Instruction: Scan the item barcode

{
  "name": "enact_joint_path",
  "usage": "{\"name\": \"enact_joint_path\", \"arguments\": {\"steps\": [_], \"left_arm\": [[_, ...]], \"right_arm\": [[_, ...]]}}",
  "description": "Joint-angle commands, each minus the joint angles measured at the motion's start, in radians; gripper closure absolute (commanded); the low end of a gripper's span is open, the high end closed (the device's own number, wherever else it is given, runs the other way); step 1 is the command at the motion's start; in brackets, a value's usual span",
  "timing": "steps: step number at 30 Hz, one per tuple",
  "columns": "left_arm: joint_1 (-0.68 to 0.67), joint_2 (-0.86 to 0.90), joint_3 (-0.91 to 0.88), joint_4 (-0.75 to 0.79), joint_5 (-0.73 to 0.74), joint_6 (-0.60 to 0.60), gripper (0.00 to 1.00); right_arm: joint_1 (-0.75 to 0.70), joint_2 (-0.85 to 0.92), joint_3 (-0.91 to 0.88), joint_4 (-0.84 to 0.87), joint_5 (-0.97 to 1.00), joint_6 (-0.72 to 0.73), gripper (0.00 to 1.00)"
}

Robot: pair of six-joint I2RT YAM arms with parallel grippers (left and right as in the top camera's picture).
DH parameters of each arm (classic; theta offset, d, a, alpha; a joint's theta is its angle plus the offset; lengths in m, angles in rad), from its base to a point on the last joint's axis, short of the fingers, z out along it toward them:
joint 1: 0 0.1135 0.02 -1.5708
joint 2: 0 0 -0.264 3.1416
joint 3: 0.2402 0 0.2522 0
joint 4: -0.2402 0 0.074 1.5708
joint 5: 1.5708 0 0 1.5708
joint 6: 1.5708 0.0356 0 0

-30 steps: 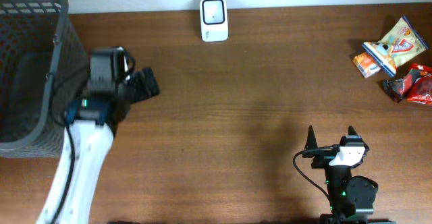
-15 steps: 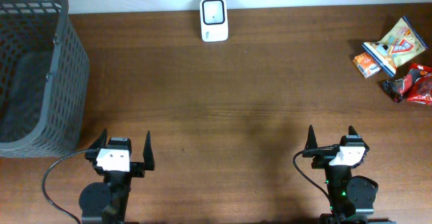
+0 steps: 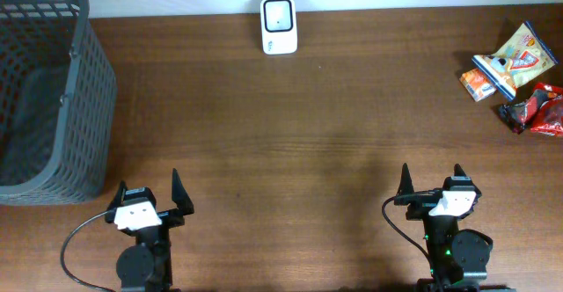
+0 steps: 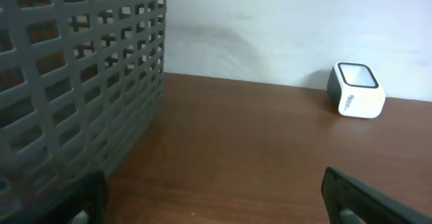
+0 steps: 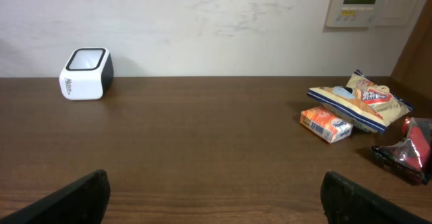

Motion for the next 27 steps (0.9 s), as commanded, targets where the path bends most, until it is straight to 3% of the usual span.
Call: {"name": "enact_joint_path", "arguments": {"steps": [1, 4, 7, 25, 27], "left_arm": [[0.006, -0.007, -0.003, -0.010, 0.038, 0.079, 0.01], [0.006, -0.007, -0.002, -0.019, 0.110, 0.173, 0.01], [0.006, -0.007, -0.002, -0.020, 0.106, 0.114, 0.01], [0.006, -0.007, -0.002, -0.021, 0.094, 0.111, 0.01], [0.006, -0.007, -0.002, -0.019, 0.072, 0.058, 0.01]], "right_arm": [[0.005, -0.007, -0.007, -0.005, 0.008, -0.006, 0.01], [0.005, -0.007, -0.007, -0.005, 0.008, -0.006, 0.02], [0.005, -0.007, -0.007, -0.005, 0.008, -0.006, 0.01], [0.005, -0.007, -0.007, -0.005, 0.008, -0.006, 0.01], [0.005, -0.007, -0.007, -0.005, 0.008, -0.006, 0.01]]}}
